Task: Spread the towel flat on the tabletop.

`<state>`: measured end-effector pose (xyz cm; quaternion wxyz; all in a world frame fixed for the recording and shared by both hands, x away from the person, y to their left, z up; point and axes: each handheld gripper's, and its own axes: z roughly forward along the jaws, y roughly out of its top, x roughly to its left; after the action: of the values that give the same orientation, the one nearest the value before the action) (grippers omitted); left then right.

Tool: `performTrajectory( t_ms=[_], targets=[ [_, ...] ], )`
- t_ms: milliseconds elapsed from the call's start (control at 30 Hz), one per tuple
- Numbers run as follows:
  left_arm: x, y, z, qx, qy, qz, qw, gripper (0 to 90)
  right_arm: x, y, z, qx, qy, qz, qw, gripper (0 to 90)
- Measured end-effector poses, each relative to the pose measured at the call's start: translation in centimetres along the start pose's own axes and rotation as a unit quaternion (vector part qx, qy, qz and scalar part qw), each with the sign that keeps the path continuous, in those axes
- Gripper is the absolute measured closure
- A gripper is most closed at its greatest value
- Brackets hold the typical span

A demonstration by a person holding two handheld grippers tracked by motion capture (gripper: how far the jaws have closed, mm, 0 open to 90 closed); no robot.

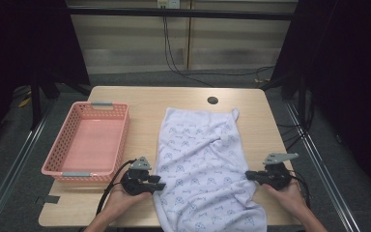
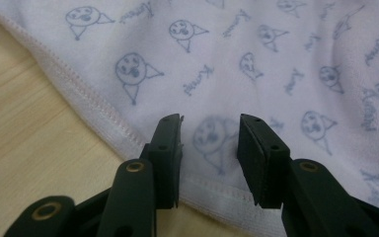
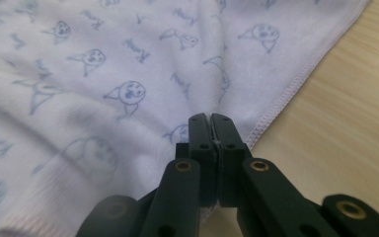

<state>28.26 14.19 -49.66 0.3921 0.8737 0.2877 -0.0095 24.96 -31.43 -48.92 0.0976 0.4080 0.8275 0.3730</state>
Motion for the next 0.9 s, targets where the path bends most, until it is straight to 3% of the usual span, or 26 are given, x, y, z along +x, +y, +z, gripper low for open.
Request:
performTrajectory(
  t_ms=[133,267,333,367,433,500,600,767,900],
  targets=[
    [-0.2,-0.6,-0.7,0.005,0.005,-0.002,1.0000,61.3,1.2,-1.9,-3.3,-0.016,0.024,0.013,0.9995,88.7],
    [-1.4,-1.4,-1.2,0.014,0.002,0.022,0.9997,61.5,3.1,-3.0,-4.5,0.000,0.039,-0.003,0.9992,88.7],
    [-1.8,-1.6,-1.5,0.023,0.000,0.020,0.9995,62.7,3.4,-2.8,-4.7,0.002,0.050,-0.001,0.9988,86.2],
    [-1.8,-1.7,-1.6,0.023,-0.008,0.016,0.9996,66.3,3.4,-2.7,-4.7,-0.002,0.043,-0.002,0.9991,78.0],
    [-1.9,-2.1,-2.0,0.029,-0.024,0.008,0.9993,69.7,3.0,-2.5,-4.5,-0.013,0.037,0.001,0.9992,70.2],
    [-2.1,-2.5,-2.5,0.038,-0.036,-0.001,0.9986,73.6,2.2,-2.2,-4.3,-0.030,0.042,0.015,0.9986,68.1],
    [-2.4,-2.6,-2.8,0.020,-0.033,0.003,0.9993,69.4,1.4,-1.2,-4.0,-0.051,0.036,0.022,0.9978,66.0],
    [-1.1,0.1,-1.9,-0.010,-0.026,0.012,0.9995,64.5,0.6,1.1,-2.0,-0.057,0.041,0.012,0.9975,64.6],
    [0.9,2.6,0.6,-0.013,-0.016,0.005,0.9998,64.8,0.4,2.3,0.4,-0.041,0.040,0.008,0.9983,59.4]
  ],
)
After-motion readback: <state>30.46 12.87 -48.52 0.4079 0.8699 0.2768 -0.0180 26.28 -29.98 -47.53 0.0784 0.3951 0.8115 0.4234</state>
